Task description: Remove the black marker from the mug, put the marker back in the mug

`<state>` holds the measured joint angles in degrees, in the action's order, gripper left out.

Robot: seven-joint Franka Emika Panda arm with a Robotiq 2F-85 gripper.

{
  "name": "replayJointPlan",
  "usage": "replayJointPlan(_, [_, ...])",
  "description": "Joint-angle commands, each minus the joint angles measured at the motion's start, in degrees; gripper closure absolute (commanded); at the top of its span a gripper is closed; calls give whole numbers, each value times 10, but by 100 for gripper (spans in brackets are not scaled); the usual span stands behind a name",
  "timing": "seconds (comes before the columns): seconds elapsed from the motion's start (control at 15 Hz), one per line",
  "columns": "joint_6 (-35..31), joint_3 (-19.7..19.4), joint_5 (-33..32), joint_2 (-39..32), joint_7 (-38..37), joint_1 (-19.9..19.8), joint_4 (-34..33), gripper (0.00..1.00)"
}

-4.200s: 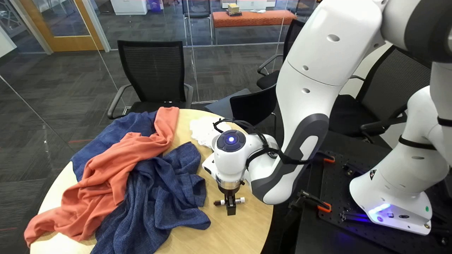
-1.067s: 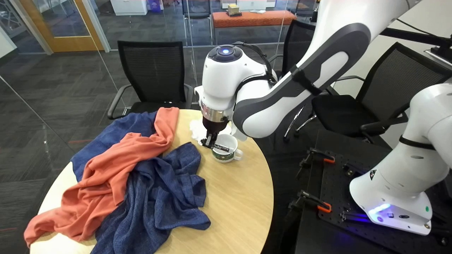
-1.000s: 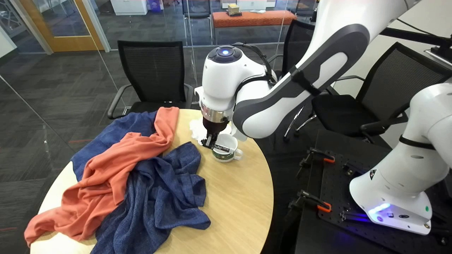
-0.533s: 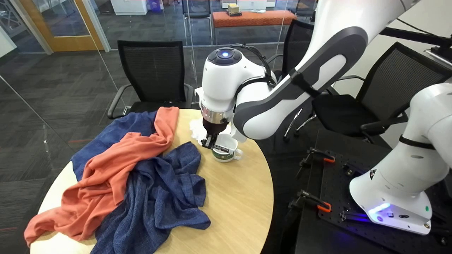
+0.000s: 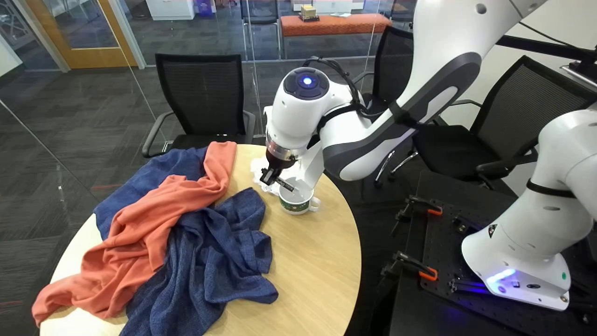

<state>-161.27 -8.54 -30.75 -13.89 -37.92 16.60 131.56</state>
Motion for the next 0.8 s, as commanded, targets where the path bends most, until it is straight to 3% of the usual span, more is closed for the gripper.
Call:
replayJointPlan(0.0, [-6, -49, -91, -7, -124, 38, -13, 95])
replayJointPlan(0.73, [35, -121, -356, -33, -493, 115, -51, 95])
